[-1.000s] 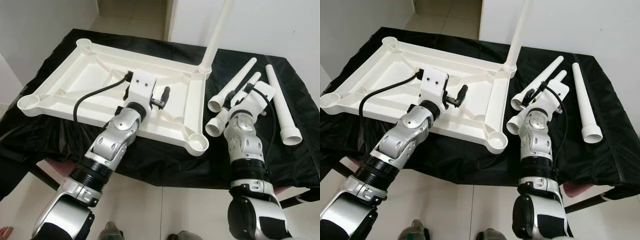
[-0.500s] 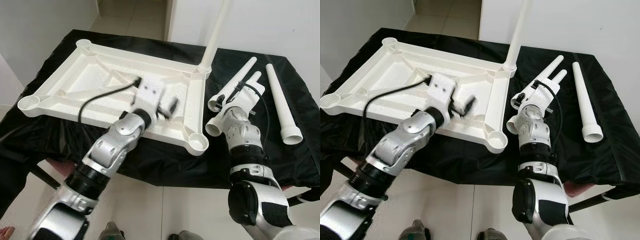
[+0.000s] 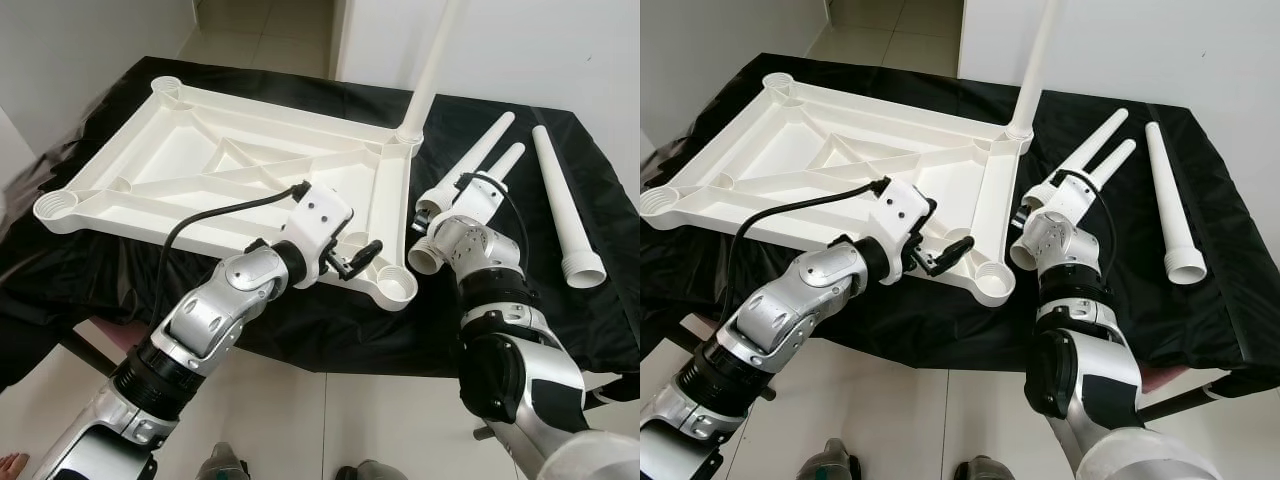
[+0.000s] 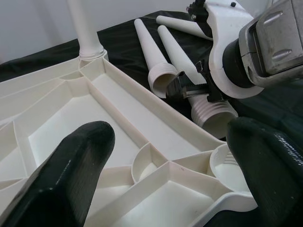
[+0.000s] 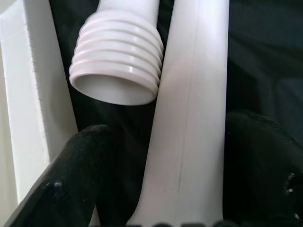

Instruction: Building children table

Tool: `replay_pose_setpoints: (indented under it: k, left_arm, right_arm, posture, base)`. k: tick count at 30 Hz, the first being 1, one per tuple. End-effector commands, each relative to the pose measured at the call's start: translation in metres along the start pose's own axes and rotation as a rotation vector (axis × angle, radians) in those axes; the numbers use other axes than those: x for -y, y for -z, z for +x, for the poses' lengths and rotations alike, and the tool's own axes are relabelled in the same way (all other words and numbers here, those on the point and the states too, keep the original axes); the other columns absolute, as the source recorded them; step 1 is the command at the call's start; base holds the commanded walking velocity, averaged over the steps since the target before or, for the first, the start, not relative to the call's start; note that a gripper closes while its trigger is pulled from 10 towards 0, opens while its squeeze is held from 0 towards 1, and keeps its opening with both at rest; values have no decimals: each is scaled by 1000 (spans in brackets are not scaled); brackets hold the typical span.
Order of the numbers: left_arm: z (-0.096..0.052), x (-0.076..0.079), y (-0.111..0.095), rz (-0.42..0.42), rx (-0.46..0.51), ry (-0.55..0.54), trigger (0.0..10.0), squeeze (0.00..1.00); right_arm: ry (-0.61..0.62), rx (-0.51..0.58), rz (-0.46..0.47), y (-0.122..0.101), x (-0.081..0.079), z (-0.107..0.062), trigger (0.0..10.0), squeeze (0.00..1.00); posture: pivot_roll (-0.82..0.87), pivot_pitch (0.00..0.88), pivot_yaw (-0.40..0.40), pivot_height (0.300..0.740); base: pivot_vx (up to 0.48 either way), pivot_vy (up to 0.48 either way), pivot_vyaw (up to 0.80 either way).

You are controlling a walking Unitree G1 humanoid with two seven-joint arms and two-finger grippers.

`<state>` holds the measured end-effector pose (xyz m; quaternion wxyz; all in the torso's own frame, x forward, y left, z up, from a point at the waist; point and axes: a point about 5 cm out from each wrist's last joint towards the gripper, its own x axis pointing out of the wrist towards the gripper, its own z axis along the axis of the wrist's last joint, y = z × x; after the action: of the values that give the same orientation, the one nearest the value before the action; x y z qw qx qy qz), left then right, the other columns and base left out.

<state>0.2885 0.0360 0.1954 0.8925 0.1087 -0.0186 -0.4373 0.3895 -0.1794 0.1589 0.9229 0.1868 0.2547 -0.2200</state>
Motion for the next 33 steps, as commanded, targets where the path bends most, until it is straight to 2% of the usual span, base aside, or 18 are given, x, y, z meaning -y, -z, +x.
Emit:
replay_pose_setpoints:
  k: [1,2,4,5,7,9,10,11,12,13,14,16,17,19,24,33]
  left_arm:
    - [0,3,0,19,-10,38,10000,0]
    - [0,3,0,19,-10,38,10000,0]
    - [1,5,-1,26,-4,43,10000,0]
    - [1,5,-1,26,-4,43,10000,0]
    - [2,6,-2,29,0,47,10000,0]
    - [2,6,-3,30,1,47,10000,0]
    - [3,5,-3,34,3,46,10000,0]
    - [3,5,-3,34,3,46,10000,0]
    - [3,5,-4,36,5,45,10000,0]
    - [3,5,-5,38,7,45,10000,0]
    - [3,5,-5,39,7,45,10000,0]
    - [3,5,-5,39,7,45,10000,0]
    - [3,5,-5,39,7,46,10000,0]
    - [3,5,-5,39,6,44,10000,0]
    - [2,3,-5,38,5,36,10000,0]
    - [2,-2,-6,39,7,11,10000,0]
  right_arm:
    - [21,-114,-1,22,5,5,10000,0]
    - [21,-114,-1,22,5,5,10000,0]
    - [63,-212,47,35,13,9,10000,0]
    - [63,-212,47,35,13,9,10000,0]
    - [93,-285,90,45,19,11,10000,0]
    - [98,-304,103,47,20,11,10000,0]
    - [107,-324,122,49,21,11,6784,0]
    - [107,-324,122,49,21,11,6784,0]
    - [110,-339,136,50,22,12,4353,0]
    - [112,-359,157,51,22,12,3490,0]
    - [115,-376,172,53,23,12,588,0]
    - [115,-376,172,53,23,12,588,0]
    - [119,-396,186,54,23,11,0,0]
    - [125,-435,210,58,25,11,0,0]
    - [127,-446,220,58,26,12,0,0]
    - [58,-419,224,52,20,12,0,0]
  posture:
    - [75,33,-48,740]
    - [75,33,-48,740]
    - [75,30,-52,740]
    - [75,30,-52,740]
    - [76,30,-52,740]
    - [76,30,-52,740]
    - [78,32,-50,740]
    - [78,32,-50,740]
    - [79,35,-49,740]
    - [78,35,-49,740]
    - [77,37,-46,740]
    - [77,37,-46,740]
    - [78,38,-45,740]
    - [76,38,-43,740]
    - [74,37,-42,740]
    - [72,35,-43,740]
  base:
    - [0,0,0]
    - [0,0,0]
    - [0,0,0]
    - [0,0,0]
    - [0,0,0]
    - [0,0,0]
    - [0,0,0]
    - [0,0,0]
    - [0,0,0]
    - [0,0,0]
    - [0,0,0]
    - [0,0,0]
    - [0,0,0]
    - [0,0,0]
    - [0,0,0]
    - [0,0,0]
